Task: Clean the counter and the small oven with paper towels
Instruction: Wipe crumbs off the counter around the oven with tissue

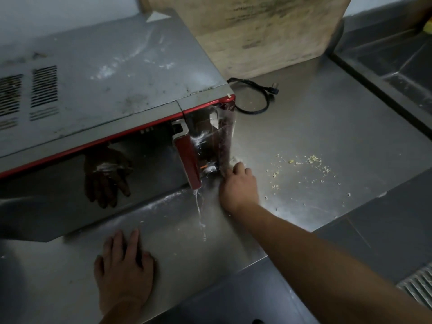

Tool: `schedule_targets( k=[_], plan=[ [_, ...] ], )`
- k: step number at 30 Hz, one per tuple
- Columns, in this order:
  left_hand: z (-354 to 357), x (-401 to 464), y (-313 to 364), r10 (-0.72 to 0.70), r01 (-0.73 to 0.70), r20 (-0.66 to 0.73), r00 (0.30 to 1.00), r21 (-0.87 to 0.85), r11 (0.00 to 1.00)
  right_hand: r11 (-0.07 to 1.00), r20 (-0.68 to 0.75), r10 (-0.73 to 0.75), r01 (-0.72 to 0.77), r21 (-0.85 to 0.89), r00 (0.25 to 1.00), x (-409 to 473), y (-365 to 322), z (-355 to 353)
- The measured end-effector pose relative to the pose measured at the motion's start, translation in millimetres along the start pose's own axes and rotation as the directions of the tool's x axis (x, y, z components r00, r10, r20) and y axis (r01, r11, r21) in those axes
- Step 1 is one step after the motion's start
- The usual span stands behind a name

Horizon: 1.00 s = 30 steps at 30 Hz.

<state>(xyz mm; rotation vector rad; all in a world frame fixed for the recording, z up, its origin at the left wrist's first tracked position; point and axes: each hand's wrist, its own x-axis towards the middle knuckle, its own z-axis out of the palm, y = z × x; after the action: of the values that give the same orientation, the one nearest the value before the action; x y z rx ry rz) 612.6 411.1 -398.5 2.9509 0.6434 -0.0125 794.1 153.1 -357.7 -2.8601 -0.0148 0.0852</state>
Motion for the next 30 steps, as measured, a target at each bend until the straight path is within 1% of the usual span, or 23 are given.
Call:
schedule_targets(
  k=[3, 7, 13, 17, 19, 22, 25, 26, 28, 30],
  plan=[
    [-1.8, -0.2, -0.9, 0.002, -0.002, 0.019, 1.000, 0.012, 1.000, 0.999, 0.055, -0.011, 0.014, -0.039, 0.998, -13.7, -35.1, 7.6],
    [-3.3, -0.3, -1.4, 0.010, -0.011, 0.031, 0.999, 0.007, 1.000, 0.998, 0.113, 0.046, -0.050, 0.027, 0.993, -26.5, -63.9, 13.3],
    [-4.5, -1.2, -2.1, 0.039, -0.040, 0.049, 0.998, 0.008, 0.999, 0.995, 0.105, 0.060, -0.068, 0.075, 0.993, -30.8, -60.7, 16.6],
    [-4.9, -1.2, -1.9, 0.033, -0.034, 0.053, 0.998, 0.028, 0.999, 0.991, 0.141, 0.059, -0.075, 0.111, 0.988, -29.6, -54.1, 15.0],
    [-7.3, -1.6, 0.3, 0.028, -0.029, 0.048, 0.998, 0.021, 0.999, 0.992, 0.185, 0.015, -0.038, 0.123, 0.983, -35.3, -52.6, 12.1],
    [-12.3, -2.6, 3.7, 0.023, -0.023, 0.040, 0.999, 0.005, 1.000, 0.982, 0.252, -0.119, 0.077, 0.171, 0.960, -64.6, -62.8, 12.0],
    [-15.8, -2.7, 6.2, 0.016, -0.016, 0.022, 1.000, -0.027, 1.000, 0.968, 0.287, -0.247, 0.219, 0.126, 0.926, -97.8, -73.3, 14.5],
    [-16.6, -2.7, 7.3, 0.016, -0.016, 0.013, 1.000, -0.033, 0.999, 0.962, 0.291, -0.270, 0.243, 0.126, 0.918, -102.6, -72.7, 15.0],
    [-18.1, -3.3, 9.9, 0.018, -0.018, 0.003, 1.000, -0.042, 0.999, 0.951, 0.274, -0.282, 0.230, 0.208, 0.920, -102.9, -66.3, 12.1],
    [-17.7, -2.4, 11.3, 0.023, -0.025, -0.027, 0.999, -0.072, 0.997, 0.898, 0.210, -0.256, 0.151, 0.413, 0.944, -96.2, -53.2, 0.3]
  ],
)
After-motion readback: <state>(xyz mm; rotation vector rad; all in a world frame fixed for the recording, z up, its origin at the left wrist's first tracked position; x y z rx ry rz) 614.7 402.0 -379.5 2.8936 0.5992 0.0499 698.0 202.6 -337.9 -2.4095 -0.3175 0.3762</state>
